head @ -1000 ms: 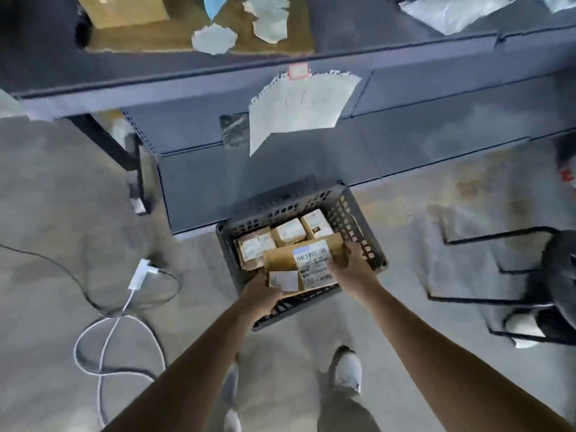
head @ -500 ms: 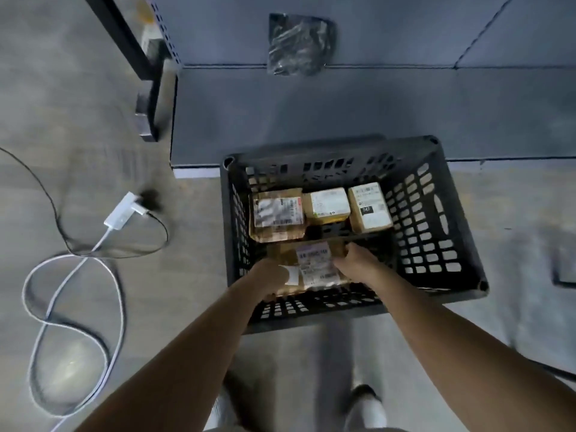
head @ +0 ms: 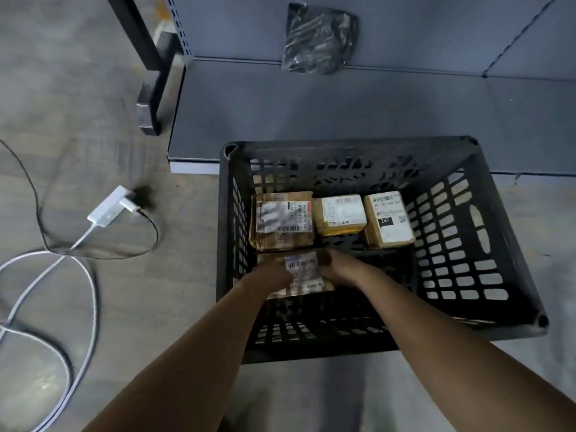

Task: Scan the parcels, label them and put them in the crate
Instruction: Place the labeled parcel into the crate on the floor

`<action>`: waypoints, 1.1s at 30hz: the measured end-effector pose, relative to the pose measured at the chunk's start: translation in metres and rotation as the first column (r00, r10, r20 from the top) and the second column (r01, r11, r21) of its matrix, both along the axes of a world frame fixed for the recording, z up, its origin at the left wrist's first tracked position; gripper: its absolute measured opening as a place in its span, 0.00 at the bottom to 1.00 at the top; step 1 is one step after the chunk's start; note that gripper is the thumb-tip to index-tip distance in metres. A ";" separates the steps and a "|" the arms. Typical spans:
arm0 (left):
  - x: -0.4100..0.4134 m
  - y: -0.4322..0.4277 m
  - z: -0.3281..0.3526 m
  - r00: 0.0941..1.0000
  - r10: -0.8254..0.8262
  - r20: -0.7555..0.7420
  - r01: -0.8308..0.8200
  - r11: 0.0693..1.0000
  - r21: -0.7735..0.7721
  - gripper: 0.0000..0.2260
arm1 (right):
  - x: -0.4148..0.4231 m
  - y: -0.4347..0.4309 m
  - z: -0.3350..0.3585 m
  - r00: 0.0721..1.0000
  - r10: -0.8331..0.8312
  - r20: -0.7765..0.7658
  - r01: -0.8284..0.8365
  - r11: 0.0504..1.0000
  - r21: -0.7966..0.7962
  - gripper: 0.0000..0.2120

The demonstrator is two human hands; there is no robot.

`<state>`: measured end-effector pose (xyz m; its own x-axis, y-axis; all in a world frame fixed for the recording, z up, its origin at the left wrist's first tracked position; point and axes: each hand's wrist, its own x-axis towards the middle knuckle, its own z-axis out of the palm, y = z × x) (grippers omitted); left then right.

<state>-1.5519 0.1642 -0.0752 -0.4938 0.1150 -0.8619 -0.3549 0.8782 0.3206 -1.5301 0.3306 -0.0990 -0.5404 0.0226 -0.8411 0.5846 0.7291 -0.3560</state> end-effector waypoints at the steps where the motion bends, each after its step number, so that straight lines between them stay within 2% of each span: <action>1: 0.000 0.000 0.005 0.999 0.028 -0.018 -0.028 1.000 0.006 0.21 | 0.002 0.000 0.004 0.999 -0.033 -0.021 0.033 0.999 -0.006 0.14; 3: 0.001 0.000 0.023 0.998 0.063 -0.022 -0.062 0.998 0.031 0.29 | 0.007 0.000 0.023 0.996 -0.059 -0.070 0.058 0.998 -0.020 0.17; 5: 0.007 -0.002 0.055 0.999 0.036 -0.015 -0.035 0.999 0.033 0.39 | 0.012 0.000 0.056 0.993 -0.053 -0.108 0.054 0.998 0.014 0.26; 8: 0.013 -0.003 0.120 0.989 -0.079 -0.127 0.076 0.997 -0.030 0.43 | 0.018 -0.002 0.120 0.986 -0.038 -0.162 0.049 0.997 0.062 0.34; 15: 0.021 0.001 0.319 0.905 -0.243 -0.350 0.209 0.969 -0.133 0.40 | 0.030 0.004 0.325 0.932 -0.001 -0.362 0.068 0.983 0.172 0.39; 19: 0.037 -0.004 0.452 0.787 -0.316 -0.530 0.230 0.947 -0.223 0.37 | 0.037 0.013 0.458 0.892 -0.062 -0.447 0.144 0.978 0.150 0.39; 23: 0.049 -0.017 0.571 0.649 -0.371 -0.664 0.216 0.927 -0.307 0.37 | 0.044 0.018 0.574 0.831 0.012 -0.555 0.099 0.981 0.169 0.38; 28: 0.060 -0.054 0.683 0.545 -0.336 -0.768 0.086 0.934 -0.348 0.37 | 0.042 -0.004 0.676 0.772 0.058 -0.633 0.007 0.995 0.101 0.36; 33: 0.077 -0.115 0.743 0.477 -0.326 -0.816 -0.040 0.920 -0.390 0.35 | 0.029 -0.065 0.736 0.691 0.245 -0.680 -0.163 0.969 0.184 0.35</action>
<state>-1.4746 0.0491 0.6673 -0.9969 0.0783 -0.0090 0.0772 0.9935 0.0836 -1.5009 0.2652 0.6367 -0.9695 -0.0971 -0.2251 0.0342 0.8557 -0.5163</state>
